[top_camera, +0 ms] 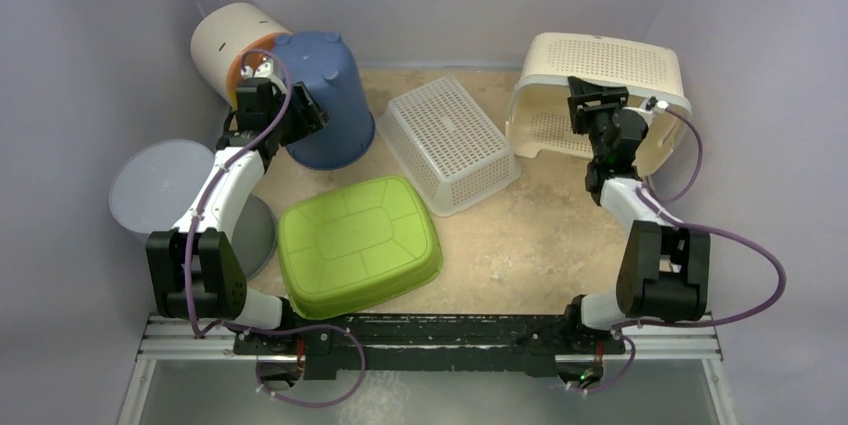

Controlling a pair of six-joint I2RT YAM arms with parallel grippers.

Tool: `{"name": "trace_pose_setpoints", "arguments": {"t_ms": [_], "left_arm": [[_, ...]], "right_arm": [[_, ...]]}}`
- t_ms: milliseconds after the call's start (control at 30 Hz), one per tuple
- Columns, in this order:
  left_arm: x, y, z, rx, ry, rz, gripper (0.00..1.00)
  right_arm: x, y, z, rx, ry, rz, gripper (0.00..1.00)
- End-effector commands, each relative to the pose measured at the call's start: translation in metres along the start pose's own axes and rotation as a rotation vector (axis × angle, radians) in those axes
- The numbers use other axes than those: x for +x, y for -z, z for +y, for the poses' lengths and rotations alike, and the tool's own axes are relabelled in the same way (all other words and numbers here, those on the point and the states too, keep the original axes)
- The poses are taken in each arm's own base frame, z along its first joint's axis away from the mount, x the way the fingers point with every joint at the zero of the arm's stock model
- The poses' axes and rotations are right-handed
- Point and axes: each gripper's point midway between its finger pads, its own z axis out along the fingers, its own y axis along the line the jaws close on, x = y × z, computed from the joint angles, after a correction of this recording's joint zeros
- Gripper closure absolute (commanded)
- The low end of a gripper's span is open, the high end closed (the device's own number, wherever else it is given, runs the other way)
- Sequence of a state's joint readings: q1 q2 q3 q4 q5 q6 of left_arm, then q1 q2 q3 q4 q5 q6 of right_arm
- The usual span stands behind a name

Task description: Turn the large container upside down

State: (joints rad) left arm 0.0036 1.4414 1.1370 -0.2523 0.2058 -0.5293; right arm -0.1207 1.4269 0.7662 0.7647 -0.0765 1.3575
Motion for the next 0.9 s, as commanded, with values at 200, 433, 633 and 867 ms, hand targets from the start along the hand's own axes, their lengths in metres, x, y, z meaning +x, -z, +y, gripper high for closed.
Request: {"name": "trace_pose_setpoints", "arguments": {"t_ms": [200, 433, 633, 867], "left_arm": [[-0.022, 0.009, -0.012, 0.034, -0.033, -0.087, 0.33], [-0.023, 0.007, -0.012, 0.031, -0.036, -0.081, 0.33], [-0.023, 0.006, -0.011, 0.024, -0.047, -0.070, 0.33], [-0.024, 0.002, -0.010, 0.020, -0.054, -0.064, 0.33]], "right_arm": [[-0.008, -0.032, 0.023, -0.016, 0.013, -0.002, 0.35], [-0.018, -0.042, 0.032, -0.052, -0.044, -0.054, 0.34], [-0.031, -0.053, 0.051, -0.140, -0.099, -0.114, 0.34], [-0.048, -0.063, 0.086, -0.218, -0.118, -0.169, 0.33]]}}
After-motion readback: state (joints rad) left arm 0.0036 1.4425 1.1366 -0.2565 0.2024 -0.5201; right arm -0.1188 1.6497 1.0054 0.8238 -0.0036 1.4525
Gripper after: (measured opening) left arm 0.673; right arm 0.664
